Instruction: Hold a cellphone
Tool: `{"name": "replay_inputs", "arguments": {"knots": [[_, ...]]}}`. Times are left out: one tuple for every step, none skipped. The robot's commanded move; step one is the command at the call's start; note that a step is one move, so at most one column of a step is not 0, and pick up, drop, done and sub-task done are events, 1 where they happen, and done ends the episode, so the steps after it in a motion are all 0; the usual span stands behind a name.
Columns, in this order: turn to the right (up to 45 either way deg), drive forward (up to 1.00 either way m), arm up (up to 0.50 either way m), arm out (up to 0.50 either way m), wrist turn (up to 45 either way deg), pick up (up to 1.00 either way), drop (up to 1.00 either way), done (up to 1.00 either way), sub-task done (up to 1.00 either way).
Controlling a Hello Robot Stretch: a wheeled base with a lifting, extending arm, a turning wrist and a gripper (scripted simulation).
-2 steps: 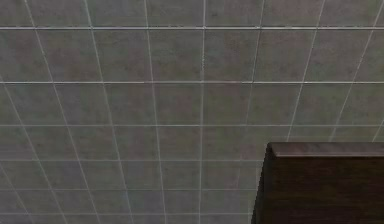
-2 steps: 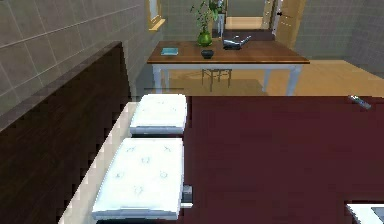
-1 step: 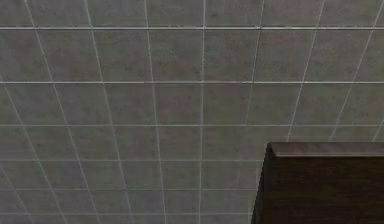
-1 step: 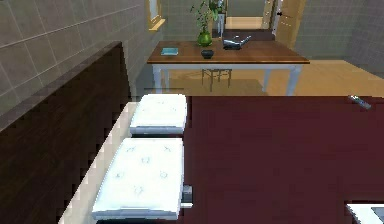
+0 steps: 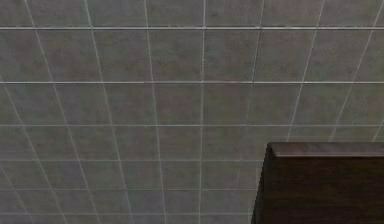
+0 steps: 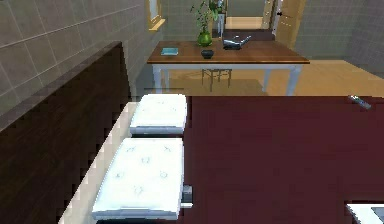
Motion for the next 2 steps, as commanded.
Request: {"name": "replay_inputs", "arguments": {"knots": [[0.0, 0.0, 0.0, 0.24, 0.0, 0.0, 0.0, 0.0, 0.0], [0.0, 0.0, 0.0, 0.0, 45.0, 0.0, 0.0, 0.0, 0.0]]}}
